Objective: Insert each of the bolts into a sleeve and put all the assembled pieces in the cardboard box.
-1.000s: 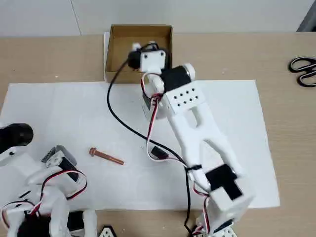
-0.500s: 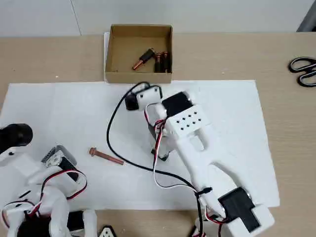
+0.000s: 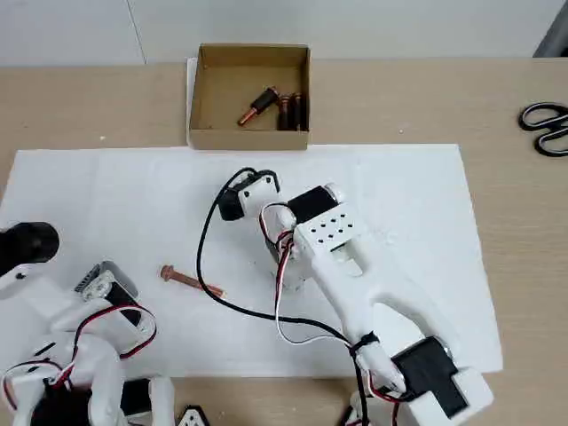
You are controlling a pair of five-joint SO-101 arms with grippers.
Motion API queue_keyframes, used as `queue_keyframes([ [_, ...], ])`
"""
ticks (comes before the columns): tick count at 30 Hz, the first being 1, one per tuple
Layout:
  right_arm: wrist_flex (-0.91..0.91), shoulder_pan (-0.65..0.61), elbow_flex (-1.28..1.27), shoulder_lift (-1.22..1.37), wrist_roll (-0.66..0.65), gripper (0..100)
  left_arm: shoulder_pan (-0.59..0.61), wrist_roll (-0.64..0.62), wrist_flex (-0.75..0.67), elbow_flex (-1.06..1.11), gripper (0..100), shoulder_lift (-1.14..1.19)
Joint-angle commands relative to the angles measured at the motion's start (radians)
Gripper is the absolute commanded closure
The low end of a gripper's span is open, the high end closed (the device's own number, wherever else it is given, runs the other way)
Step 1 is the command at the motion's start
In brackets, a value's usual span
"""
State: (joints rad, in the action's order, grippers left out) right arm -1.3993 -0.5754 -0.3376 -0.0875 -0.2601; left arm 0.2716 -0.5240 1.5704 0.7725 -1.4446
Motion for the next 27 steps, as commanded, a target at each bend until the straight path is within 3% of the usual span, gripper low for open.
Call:
queue_keyframes([
  [1,0.039,-0.016,0.005,0.007,-0.051,79.0,0.0,0.0,-0.021,-0.039,99,-0.005],
  [11,0.114,-0.097,0.002,0.061,-0.117,79.0,-0.003,0.002,-0.052,-0.035,99,-0.005],
  [27,0.128,-0.09,-0.002,0.151,-0.149,79.0,0.003,0.057,-0.051,-0.036,99,-0.005],
])
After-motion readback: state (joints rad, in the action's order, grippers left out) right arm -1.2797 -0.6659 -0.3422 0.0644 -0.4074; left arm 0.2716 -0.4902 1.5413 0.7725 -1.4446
